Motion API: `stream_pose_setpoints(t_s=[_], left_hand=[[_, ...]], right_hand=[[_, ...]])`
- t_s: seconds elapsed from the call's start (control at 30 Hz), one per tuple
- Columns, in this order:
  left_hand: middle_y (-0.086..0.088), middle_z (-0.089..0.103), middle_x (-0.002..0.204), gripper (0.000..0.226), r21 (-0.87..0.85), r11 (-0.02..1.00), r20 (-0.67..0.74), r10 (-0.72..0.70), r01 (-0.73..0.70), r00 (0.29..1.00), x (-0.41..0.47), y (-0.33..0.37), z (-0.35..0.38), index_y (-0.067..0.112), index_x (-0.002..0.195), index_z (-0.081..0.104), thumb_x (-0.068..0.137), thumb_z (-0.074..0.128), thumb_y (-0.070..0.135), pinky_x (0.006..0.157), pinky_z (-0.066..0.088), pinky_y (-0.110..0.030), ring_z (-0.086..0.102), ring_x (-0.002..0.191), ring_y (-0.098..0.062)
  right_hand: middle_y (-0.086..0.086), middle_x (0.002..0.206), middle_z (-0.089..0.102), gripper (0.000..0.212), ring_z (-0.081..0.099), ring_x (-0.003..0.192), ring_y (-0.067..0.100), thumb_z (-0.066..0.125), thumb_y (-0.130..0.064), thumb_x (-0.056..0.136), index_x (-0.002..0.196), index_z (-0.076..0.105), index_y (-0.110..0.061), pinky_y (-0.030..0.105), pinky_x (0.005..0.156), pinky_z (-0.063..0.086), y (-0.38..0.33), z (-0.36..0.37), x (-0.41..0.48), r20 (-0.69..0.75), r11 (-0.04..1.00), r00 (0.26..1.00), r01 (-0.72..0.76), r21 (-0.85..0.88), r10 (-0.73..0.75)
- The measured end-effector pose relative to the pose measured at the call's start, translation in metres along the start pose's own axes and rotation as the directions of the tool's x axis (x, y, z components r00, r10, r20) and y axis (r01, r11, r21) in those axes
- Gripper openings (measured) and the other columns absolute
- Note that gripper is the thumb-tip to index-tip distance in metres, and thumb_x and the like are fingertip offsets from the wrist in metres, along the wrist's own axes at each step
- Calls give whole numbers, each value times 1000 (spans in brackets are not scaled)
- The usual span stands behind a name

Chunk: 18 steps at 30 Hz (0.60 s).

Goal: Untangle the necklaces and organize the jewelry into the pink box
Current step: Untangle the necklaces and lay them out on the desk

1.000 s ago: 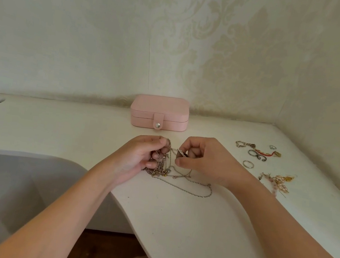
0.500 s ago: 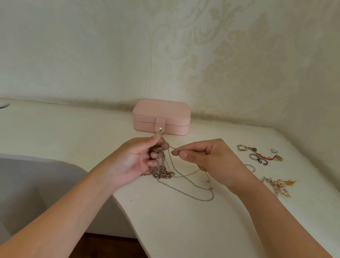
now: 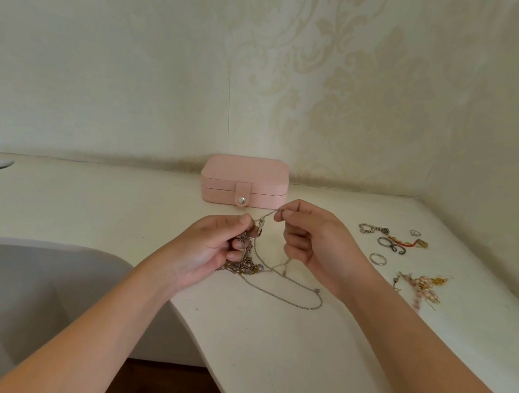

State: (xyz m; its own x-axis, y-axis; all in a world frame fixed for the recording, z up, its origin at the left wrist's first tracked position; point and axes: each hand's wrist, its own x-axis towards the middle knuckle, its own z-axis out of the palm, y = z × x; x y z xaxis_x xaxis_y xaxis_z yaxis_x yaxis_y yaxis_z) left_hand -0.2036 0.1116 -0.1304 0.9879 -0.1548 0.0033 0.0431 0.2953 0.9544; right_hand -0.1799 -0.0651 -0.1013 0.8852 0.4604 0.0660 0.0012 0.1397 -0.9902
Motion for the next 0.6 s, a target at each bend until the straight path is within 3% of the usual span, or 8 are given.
stream_pose_setpoints(t_s=[0.13,0.2,0.27,0.37,0.43,0.5,0.53,0.6], left_hand=[[1,51,75,27,-41,999,2,30,-30,1000,1,0,-3,8,82,60,75,76,29,45,32,-14,40,55,-5],[4,51,68,37,-56,998,39,44,-41,998,1,0,-6,13,77,65,59,87,38,44,34,-14,42,54,-4],[6,50,63,31,-41,998,48,42,-40,998,1,0,-6,16,72,63,63,84,38,44,34,-13,40,52,-4],[7,51,60,20,23,998,27,61,-62,998,0,0,-1,14,71,58,86,64,26,45,30,-13,36,52,-3],[6,51,59,21,98,992,16,73,-74,997,-1,-1,2,12,71,56,88,59,24,46,30,-13,35,52,-4],[5,53,60,20,154,985,6,76,-76,997,-1,-2,3,12,70,57,84,58,26,46,30,-14,35,53,-4],[5,53,61,19,172,982,2,76,-75,997,-2,-2,3,13,70,58,82,58,27,46,30,-14,36,52,-4],[4,53,60,17,190,979,-5,73,-71,997,-2,-2,4,11,73,57,80,59,27,46,30,-14,36,52,-4]], right_hand=[[-14,42,31,16,20,42,9,62,-22,90,94,71,-10,20,42,18,-3,1,-5,-30,943,997,51,-329,-65],[-17,36,42,19,37,33,4,59,-15,91,107,70,-8,12,38,27,-6,1,-10,30,923,996,94,-374,-89],[-19,35,47,24,46,34,-5,57,-8,92,115,64,-6,6,41,35,-8,1,-12,70,912,992,128,-390,-109],[-15,44,44,13,37,38,3,62,-9,89,96,72,-6,8,41,32,-5,1,-9,35,904,989,145,-402,-144],[3,62,50,11,46,58,11,62,-11,89,84,71,-15,16,55,44,1,-1,-5,14,886,988,146,-440,-156],[4,72,58,14,51,71,19,58,-15,93,82,65,-20,29,70,46,6,-2,-2,17,875,994,102,-473,-107],[2,71,59,14,50,70,19,55,-17,94,83,63,-19,31,69,43,7,-1,-2,28,872,997,76,-483,-72],[-6,63,55,15,45,61,12,52,-17,96,85,62,-16,20,59,38,7,0,-3,56,860,997,66,-505,-43]])
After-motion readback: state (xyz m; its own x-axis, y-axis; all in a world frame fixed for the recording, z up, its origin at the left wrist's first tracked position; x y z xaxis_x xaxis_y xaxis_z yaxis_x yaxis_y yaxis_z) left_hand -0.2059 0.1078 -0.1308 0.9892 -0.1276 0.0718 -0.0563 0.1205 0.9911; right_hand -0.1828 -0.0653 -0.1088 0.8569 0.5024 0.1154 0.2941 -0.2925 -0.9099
